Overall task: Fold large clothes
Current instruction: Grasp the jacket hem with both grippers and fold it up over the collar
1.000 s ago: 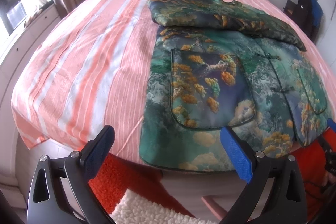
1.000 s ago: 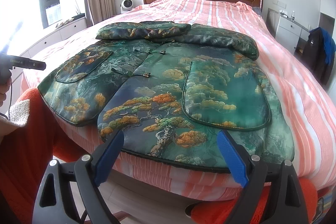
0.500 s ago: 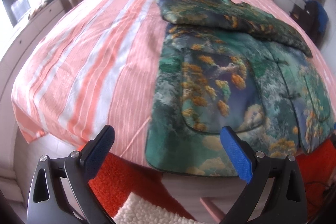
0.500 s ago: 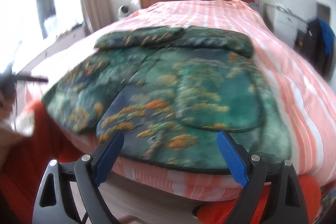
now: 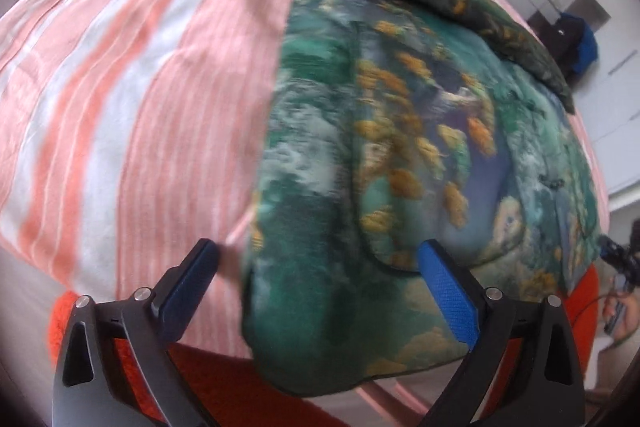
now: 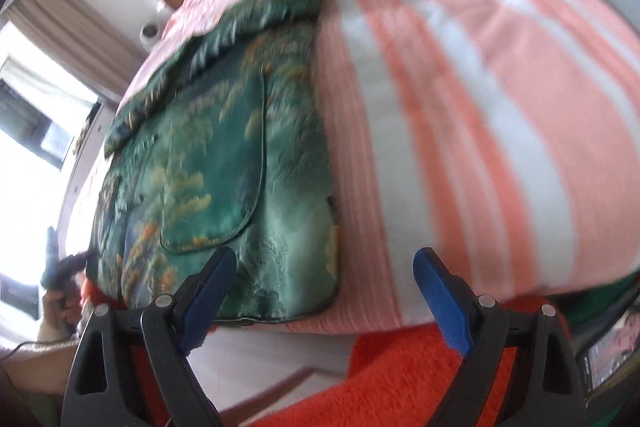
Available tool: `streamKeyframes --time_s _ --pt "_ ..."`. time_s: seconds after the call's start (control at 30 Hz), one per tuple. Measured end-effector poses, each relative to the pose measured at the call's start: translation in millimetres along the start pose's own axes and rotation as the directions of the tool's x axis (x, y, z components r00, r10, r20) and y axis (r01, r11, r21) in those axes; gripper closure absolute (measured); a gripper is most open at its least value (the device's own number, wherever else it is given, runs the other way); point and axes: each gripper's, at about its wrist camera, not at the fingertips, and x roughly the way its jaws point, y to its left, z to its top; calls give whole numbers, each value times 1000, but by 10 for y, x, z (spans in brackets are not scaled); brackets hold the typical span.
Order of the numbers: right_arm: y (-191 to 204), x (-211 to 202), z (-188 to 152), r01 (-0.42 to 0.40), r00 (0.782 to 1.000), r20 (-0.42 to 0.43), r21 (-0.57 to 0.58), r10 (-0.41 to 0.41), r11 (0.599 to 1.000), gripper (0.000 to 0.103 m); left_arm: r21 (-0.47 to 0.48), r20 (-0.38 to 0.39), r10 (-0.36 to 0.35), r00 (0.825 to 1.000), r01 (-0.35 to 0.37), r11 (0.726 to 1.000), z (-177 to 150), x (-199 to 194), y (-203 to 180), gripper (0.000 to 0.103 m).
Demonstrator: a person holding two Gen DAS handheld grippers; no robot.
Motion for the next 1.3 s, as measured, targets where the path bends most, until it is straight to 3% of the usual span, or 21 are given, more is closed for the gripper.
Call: streamKeyframes --time_s 0.03,0.07,0.1,0.13,0.17,0.2,0.23,0.4,0.53,0.63,0.7,0.77,0.9,1.0,1.07,1.1,1.17,1.2,1.23,1.27,1.3 --pt "29 73 34 -4 1000 -21 -8 4 1000 15 12 -10 -21 1000 21 1000 -20 -9 -53 26" --pt "67 116 19 -13 1000 -29 -14 12 1000 19 23 -18 -17 1000 17 1000 -37 -14 -95 30" --pt "113 166 48 -34 999 -40 -22 33 999 23 39 -17 0 1000 1 999 -62 -29 -134 42" --pt "138 190 61 -45 998 -48 -29 43 999 40 55 -17 14 1000 -13 998 -88 -52 -167 59" --pt "190 225 84 -51 997 -62 -42 49 998 67 59 -24 24 999 -22 998 -112 -62 -190 67" --pt "235 247 93 -36 997 -74 -58 31 998 79 58 -29 42 999 -40 997 -118 -96 -195 82" --pt "282 257 102 -17 997 -82 -73 11 997 87 54 -29 40 999 -39 998 -132 -130 -197 87" --pt "449 75 43 -21 997 -80 -128 10 992 92 82 -38 1 999 3 997 -275 -374 -257 93" --pt "442 -92 -179 -55 990 -133 -121 39 991 92 66 -99 -24 995 31 997 -564 -504 -236 93" --pt "362 -186 -348 -121 978 -178 -45 111 992 92 -21 -69 -133 989 132 991 -598 -750 -139 94" --pt "294 -327 -294 -238 959 -143 53 243 970 92 -58 -8 -205 979 204 977 -379 -962 -110 94" --pt "291 -530 -31 -374 922 -58 107 382 921 93 -39 66 -261 963 264 964 -24 -1198 -145 94" --pt "551 -807 831 -456 888 67 -2 455 890 93 64 208 -302 930 296 953 1074 -1504 -387 94" --pt "794 -748 1754 -409 893 163 -94 420 908 93 50 272 -250 929 246 968 2069 -1385 -485 89" --pt "865 -487 2391 -374 890 242 -92 385 923 90 3 244 -199 949 204 979 2830 -1067 -590 81" --pt "845 -317 2638 -378 889 253 -67 382 923 88 -16 226 -174 958 182 983 3025 -950 -656 73" --pt "770 62 3059 -335 912 256 16 321 942 63 -59 190 -131 973 144 988 3320 -725 -654 64" --pt "710 201 3177 -304 926 254 58 281 951 55 -74 179 -111 978 126 989 3377 -687 -559 44" --pt "675 299 3249 -275 933 263 87 244 958 30 -80 183 -75 980 91 993 3408 -680 -529 21" --pt "648 312 3266 -258 933 284 94 223 961 8 -70 204 -51 978 67 995 3297 -747 -447 14" --pt "600 275 3295 -261 927 300 89 224 961 6 -56 230 -37 973 51 997 3203 -762 -394 6"
